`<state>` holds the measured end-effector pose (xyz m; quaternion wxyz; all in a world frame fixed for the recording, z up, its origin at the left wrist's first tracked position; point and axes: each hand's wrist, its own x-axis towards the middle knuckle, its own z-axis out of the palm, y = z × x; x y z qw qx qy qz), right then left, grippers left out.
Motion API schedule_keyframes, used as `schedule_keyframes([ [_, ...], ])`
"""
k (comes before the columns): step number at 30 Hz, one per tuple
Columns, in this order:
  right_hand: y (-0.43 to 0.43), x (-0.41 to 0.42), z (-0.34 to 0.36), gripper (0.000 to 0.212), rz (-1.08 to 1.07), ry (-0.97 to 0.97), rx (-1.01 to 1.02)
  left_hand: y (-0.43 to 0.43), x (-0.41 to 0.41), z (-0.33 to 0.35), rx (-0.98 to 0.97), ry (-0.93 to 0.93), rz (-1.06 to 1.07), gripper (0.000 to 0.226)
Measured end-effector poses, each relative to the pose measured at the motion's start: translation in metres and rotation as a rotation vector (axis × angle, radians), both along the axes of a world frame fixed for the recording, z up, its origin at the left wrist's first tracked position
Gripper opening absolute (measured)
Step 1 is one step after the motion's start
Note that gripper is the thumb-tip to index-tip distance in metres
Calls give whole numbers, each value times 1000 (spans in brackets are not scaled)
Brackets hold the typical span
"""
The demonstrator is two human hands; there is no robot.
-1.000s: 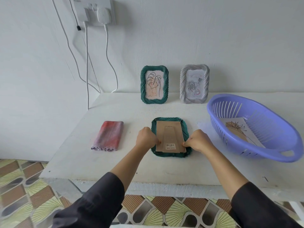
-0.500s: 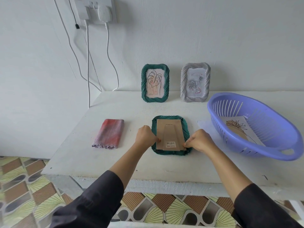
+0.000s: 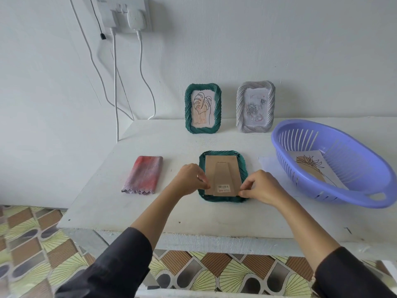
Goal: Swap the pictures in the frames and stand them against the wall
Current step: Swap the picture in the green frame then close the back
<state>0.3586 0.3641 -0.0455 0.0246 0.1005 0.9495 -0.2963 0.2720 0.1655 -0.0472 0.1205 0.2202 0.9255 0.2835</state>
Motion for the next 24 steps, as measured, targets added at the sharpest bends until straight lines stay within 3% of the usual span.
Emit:
schedule_keyframes([
  [3,5,2,-1,20,106,3,4,-9,4,2,-42,-15,-154,19],
  [9,9,-1,-2,16,287,40,163,-12,5,4,-79,31,-257,27],
  [12,9,0,-6,29,359,80,290,-13,3,1,-124,95,-295,26],
  [24,10,5,-24,32,411,285,373,-16,4,-8,-57,167,-310,19],
])
